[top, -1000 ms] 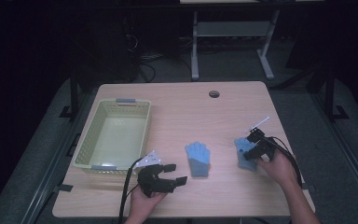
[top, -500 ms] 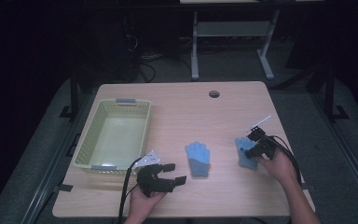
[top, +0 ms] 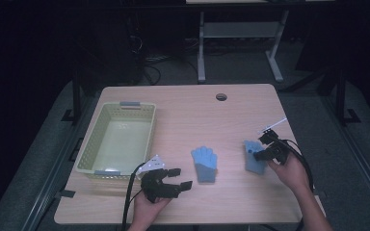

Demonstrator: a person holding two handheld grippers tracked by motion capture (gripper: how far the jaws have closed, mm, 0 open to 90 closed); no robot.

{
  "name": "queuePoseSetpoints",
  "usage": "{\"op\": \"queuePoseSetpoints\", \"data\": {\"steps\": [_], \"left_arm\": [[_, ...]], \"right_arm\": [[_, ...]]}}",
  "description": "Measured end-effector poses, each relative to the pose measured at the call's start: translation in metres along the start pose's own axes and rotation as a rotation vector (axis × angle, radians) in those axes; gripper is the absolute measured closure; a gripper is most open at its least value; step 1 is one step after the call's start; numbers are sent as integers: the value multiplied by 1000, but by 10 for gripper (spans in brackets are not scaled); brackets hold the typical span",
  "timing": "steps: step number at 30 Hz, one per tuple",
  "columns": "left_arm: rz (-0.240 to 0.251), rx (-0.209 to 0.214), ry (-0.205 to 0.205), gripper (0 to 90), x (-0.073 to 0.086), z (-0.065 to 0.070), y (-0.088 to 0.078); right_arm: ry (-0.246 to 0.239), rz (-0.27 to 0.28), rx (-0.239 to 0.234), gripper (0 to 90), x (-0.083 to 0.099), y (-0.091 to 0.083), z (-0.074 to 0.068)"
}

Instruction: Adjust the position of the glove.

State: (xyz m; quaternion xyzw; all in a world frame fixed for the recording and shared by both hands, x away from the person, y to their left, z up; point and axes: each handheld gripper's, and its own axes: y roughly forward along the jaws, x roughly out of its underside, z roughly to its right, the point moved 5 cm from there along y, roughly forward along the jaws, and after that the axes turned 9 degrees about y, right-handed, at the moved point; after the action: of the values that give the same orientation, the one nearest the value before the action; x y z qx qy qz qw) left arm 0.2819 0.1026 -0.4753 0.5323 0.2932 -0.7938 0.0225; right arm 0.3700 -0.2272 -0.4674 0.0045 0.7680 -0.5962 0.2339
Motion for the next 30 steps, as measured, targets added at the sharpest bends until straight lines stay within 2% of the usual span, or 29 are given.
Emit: {"op": "queuePoseSetpoints", "data": {"steps": [8,10,18,19,26,27,30], "left_arm": [[7,-4,-20,252,0,-1,0],[12,-1,-11,252,0,-2,-1],[13,0,-16,252,0,-2,-2],[12,-2,-9,252,0,-2,-2],[16,-7,-19,252,0,-3,-2],[16,-10,-7,252,0,-3,-3],[19,-12,-9,252,0,-4,-3]], "right_arm": [[-7,61,-19,820,-5,-20,-5],[1,69,-29,820,-7,-25,-7],[-36,99,-40,819,-12,-36,-19],[-53,101,-46,818,-14,-39,-24],[-87,119,-55,819,-20,-46,-37],[-99,118,-61,818,-21,-48,-42],[-121,126,-68,819,-24,-51,-50]]}}
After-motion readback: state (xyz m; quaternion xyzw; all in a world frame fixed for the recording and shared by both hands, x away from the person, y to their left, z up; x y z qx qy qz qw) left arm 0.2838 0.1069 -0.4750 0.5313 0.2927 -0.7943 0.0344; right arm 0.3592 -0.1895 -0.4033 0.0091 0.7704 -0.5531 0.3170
